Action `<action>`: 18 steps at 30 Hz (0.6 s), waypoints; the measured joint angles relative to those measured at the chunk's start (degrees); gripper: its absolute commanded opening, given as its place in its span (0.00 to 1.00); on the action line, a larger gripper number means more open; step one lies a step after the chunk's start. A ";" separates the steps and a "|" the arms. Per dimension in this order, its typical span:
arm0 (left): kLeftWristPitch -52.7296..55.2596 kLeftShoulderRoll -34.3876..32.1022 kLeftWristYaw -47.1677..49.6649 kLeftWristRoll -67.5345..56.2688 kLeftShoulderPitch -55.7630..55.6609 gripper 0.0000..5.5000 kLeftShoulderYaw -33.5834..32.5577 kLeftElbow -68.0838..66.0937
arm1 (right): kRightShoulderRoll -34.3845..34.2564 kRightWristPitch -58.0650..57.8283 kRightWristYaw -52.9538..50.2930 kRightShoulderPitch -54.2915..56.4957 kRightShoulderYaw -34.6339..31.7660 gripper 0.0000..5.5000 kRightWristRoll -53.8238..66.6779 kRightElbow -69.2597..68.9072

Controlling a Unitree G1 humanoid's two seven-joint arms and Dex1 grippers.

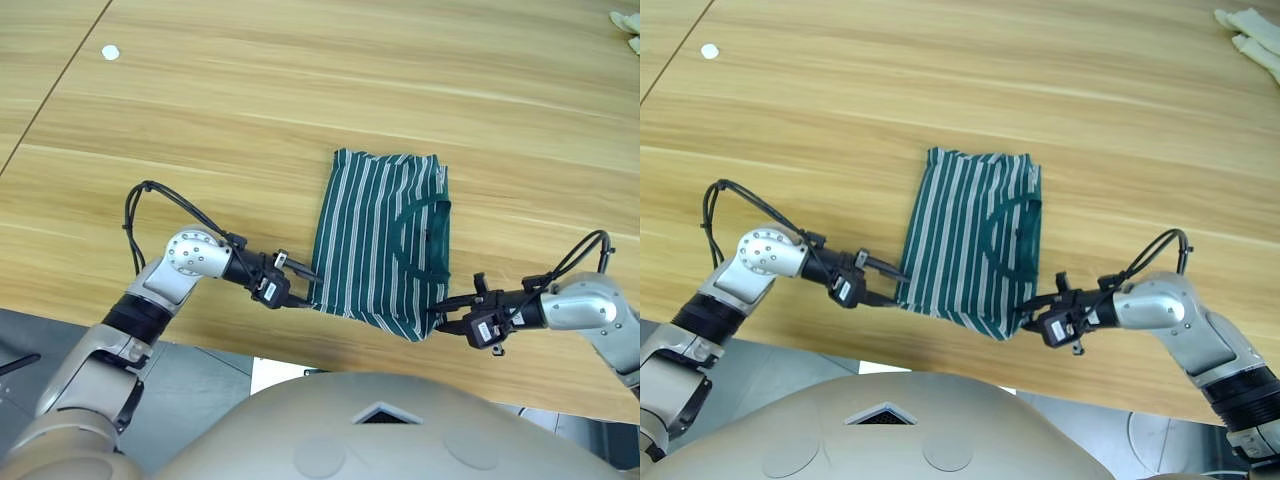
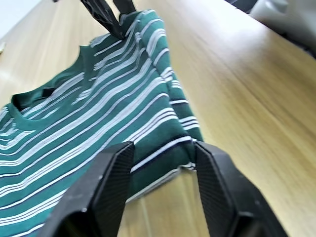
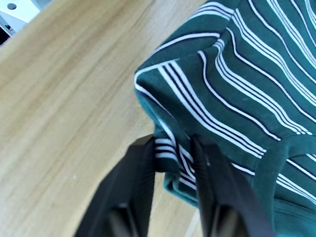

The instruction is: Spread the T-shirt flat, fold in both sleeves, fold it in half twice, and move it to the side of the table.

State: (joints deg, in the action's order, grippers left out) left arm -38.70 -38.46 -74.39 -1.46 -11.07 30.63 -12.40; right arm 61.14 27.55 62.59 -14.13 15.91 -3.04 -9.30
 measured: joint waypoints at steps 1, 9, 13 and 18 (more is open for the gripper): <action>0.00 -0.28 -0.06 0.01 0.03 0.28 0.06 0.00 | -0.03 -0.08 0.00 0.12 0.13 0.11 -0.08 -0.02; 0.50 -1.03 -0.12 0.05 0.19 0.15 0.32 0.03 | -1.39 -1.13 -0.07 0.80 0.48 0.02 -0.38 0.06; 1.00 -1.08 0.03 0.12 0.19 0.15 0.31 0.02 | -1.65 -1.26 -0.06 0.87 0.49 0.02 -0.40 0.02; 1.60 -1.18 -0.13 -0.08 0.25 0.15 0.31 0.38 | -1.75 -1.28 -0.01 0.88 0.49 0.02 -0.25 -0.13</action>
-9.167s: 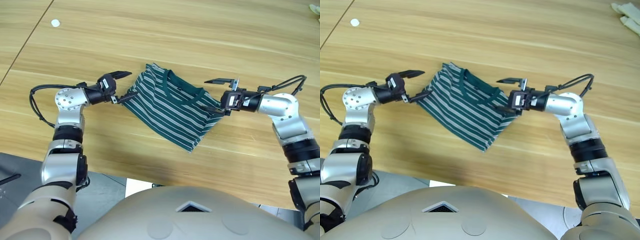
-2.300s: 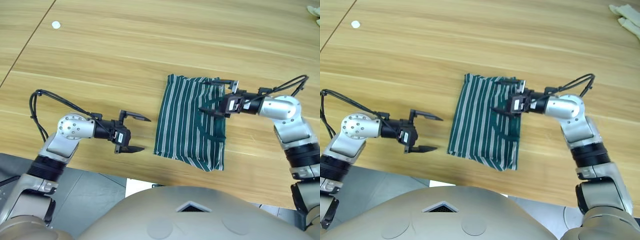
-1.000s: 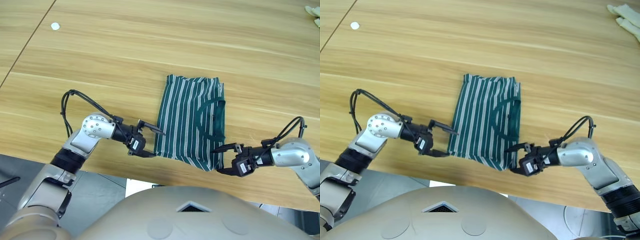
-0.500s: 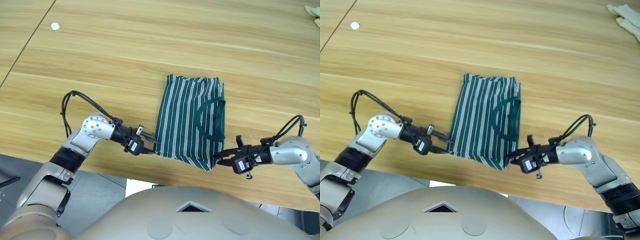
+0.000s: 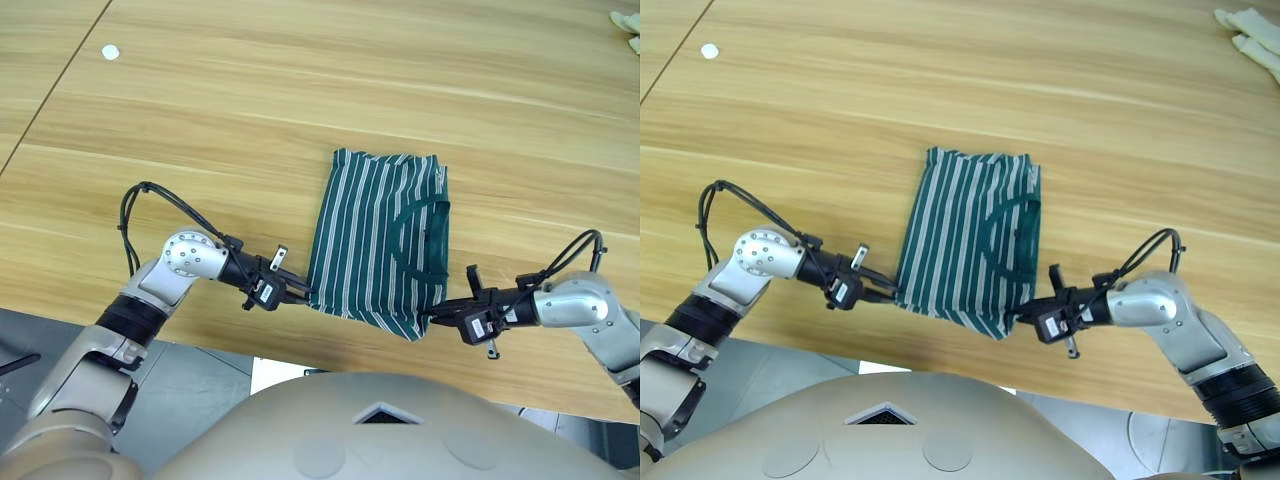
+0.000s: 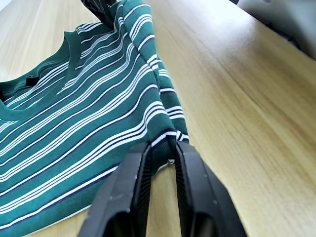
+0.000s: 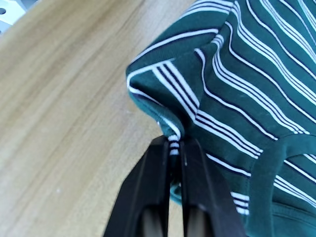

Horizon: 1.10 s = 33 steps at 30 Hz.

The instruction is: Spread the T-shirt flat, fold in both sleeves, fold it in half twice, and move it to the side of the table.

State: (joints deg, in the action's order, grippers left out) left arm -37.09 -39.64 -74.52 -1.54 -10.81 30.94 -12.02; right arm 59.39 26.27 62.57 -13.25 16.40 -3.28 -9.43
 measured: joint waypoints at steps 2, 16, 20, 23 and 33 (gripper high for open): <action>0.87 -0.52 -0.29 -0.83 0.28 0.15 -0.05 1.14 | 0.00 0.00 0.03 -0.03 -0.03 0.02 0.20 -0.17; 2.30 -2.19 -1.15 -1.99 1.95 0.00 -0.78 2.39 | 0.01 0.24 -0.01 -0.39 -0.20 0.02 0.36 -0.32; 1.61 -1.50 -0.44 -0.23 1.74 0.00 -0.79 1.30 | -0.05 0.24 -0.01 -0.38 -0.17 0.02 0.34 -0.33; 2.51 -1.47 -0.72 -0.51 1.75 0.00 -0.80 1.33 | -0.08 0.21 -0.01 -0.37 -0.16 0.02 0.34 -0.33; 4.77 -5.48 -0.15 -3.04 4.34 0.28 -5.29 5.13 | -0.22 0.19 0.01 -0.15 -0.13 0.02 0.33 -0.18</action>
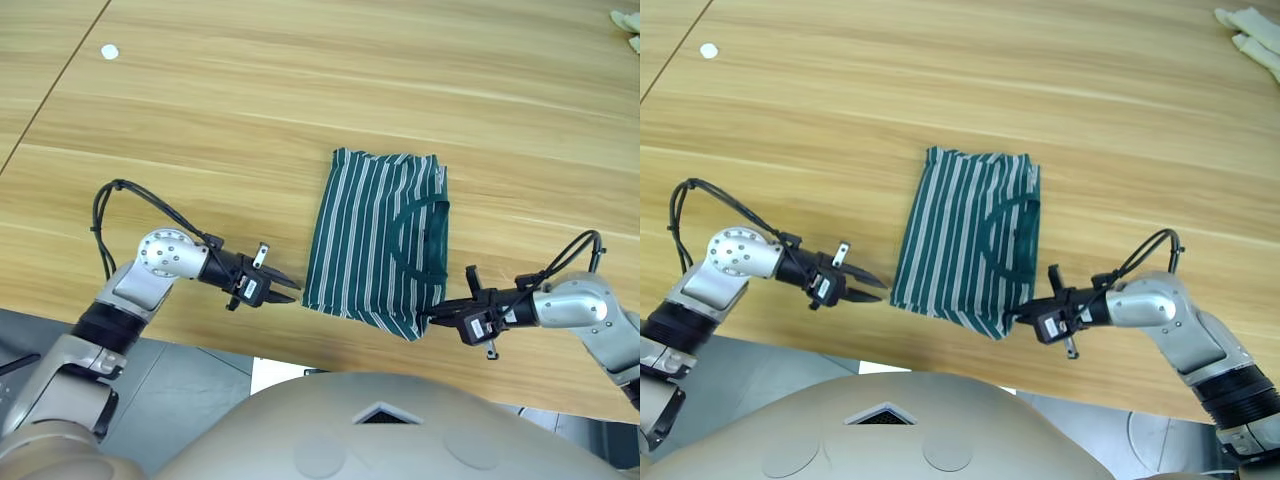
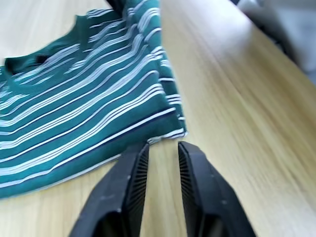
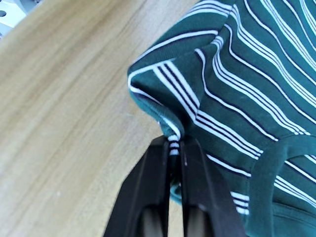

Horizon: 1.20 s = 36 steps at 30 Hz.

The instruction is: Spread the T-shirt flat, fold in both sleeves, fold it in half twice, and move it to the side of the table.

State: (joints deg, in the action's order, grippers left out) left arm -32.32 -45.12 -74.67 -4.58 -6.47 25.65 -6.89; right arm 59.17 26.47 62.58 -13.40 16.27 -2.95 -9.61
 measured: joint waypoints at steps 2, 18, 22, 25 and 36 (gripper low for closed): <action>-1.12 -0.50 0.77 0.83 0.45 0.33 -0.73 -0.01 | 0.00 0.01 0.00 -0.02 -0.01 0.02 0.00 0.00; -10.37 1.84 7.54 9.66 -0.03 0.33 2.99 -1.62 | 0.00 -0.03 0.00 -0.03 -0.02 0.02 0.02 -0.11; -10.69 2.59 9.11 10.86 -0.29 0.33 3.29 -1.28 | 0.00 -0.17 0.01 -0.03 -0.02 0.02 0.02 -0.45; -10.92 3.09 10.07 11.78 -0.53 0.33 3.80 -1.18 | 0.00 -0.21 0.01 -0.03 -0.02 0.02 0.02 -0.57; -9.39 3.17 11.69 12.13 -1.51 0.33 4.58 -1.22 | -0.03 -0.38 0.04 -0.02 0.00 0.02 0.02 -0.81</action>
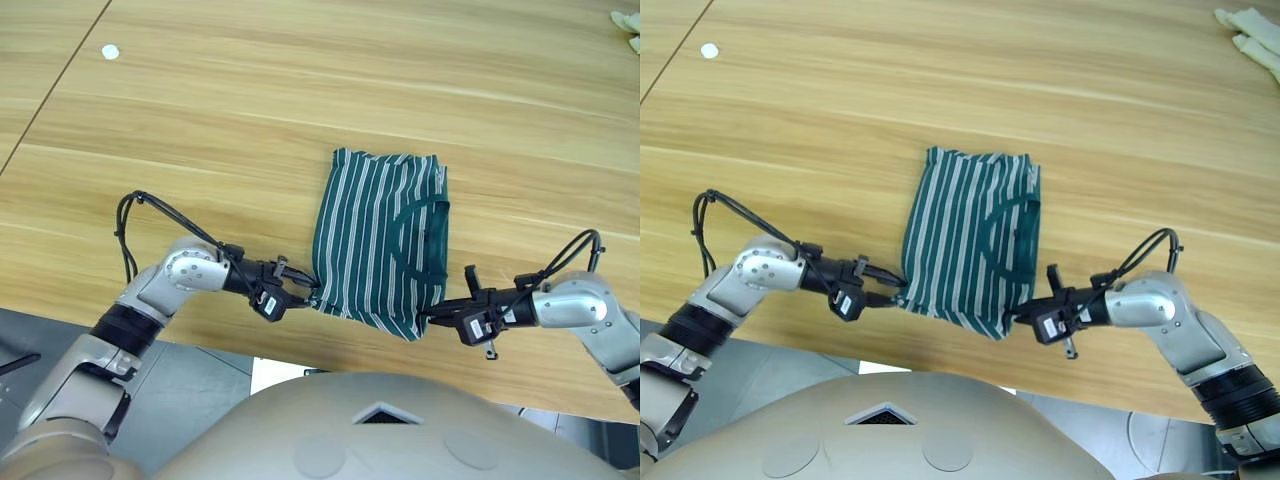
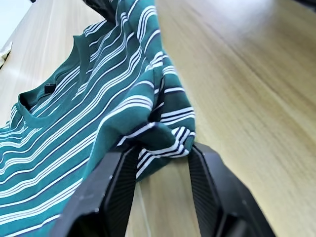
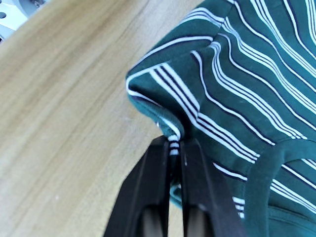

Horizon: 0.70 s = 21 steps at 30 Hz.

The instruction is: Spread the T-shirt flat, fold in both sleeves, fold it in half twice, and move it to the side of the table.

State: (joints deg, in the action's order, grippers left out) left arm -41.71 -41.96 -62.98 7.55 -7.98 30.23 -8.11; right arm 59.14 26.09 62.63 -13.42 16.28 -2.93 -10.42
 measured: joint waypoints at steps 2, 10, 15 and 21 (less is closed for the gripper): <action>0.66 -0.87 0.31 -0.22 0.01 0.33 -0.87 -0.08 | -0.01 -0.01 0.01 0.01 0.00 0.02 0.00 0.00; 0.95 -2.13 1.09 -0.99 1.06 0.33 -2.20 -0.35 | -0.03 -0.01 0.02 0.11 0.01 0.02 0.00 0.04; 0.96 -2.15 0.95 -1.12 1.24 0.33 -1.87 0.03 | -0.08 -0.06 0.03 0.23 0.05 0.02 0.00 0.03; 2.01 -1.35 1.01 -1.18 1.30 0.44 -1.75 0.88 | -0.21 -0.65 0.05 0.41 0.14 0.02 0.00 0.02</action>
State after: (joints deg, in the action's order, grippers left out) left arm -39.70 -43.30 -61.97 6.37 -6.68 28.48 -7.23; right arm 58.93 25.44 62.68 -13.01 16.41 -2.93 -10.40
